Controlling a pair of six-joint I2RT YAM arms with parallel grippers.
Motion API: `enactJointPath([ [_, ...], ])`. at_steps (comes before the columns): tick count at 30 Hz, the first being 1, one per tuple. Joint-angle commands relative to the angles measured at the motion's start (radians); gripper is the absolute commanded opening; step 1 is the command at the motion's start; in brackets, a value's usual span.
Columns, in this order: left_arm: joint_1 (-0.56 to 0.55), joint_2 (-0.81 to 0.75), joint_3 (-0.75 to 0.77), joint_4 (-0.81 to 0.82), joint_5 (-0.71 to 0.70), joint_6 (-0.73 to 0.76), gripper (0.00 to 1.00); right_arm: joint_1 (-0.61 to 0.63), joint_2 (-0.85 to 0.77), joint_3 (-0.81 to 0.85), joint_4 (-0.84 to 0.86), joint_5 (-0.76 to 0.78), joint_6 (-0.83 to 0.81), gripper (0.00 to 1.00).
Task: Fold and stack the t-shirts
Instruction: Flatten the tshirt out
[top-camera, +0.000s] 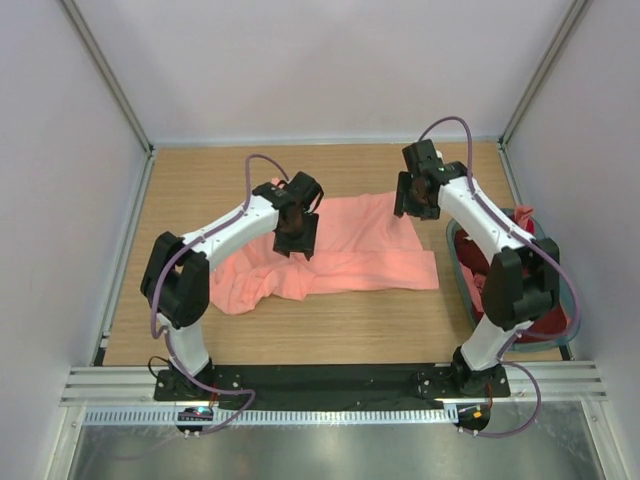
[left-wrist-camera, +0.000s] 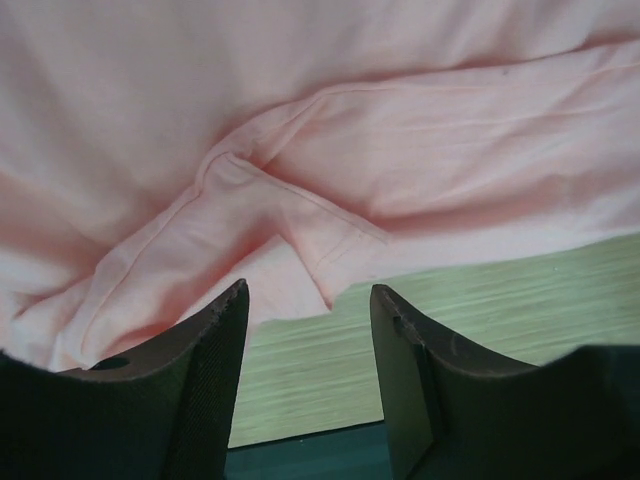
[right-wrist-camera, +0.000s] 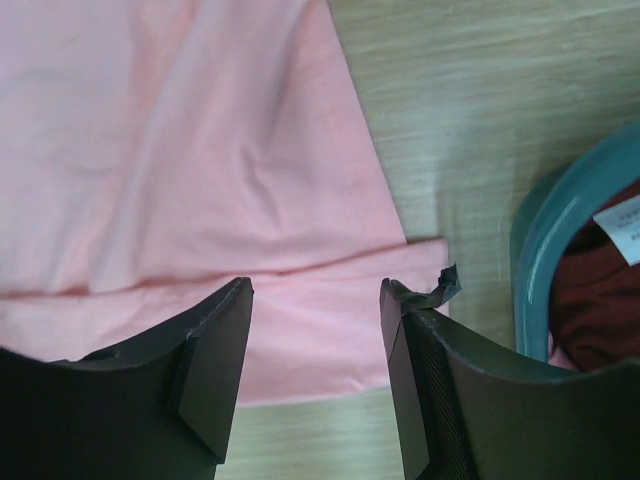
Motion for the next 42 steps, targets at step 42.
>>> enactJointPath([
  [42,-0.056,0.169,0.064,-0.122,-0.234,-0.182,0.34,0.008,-0.267,-0.241,0.030,-0.121,-0.029,0.59],
])
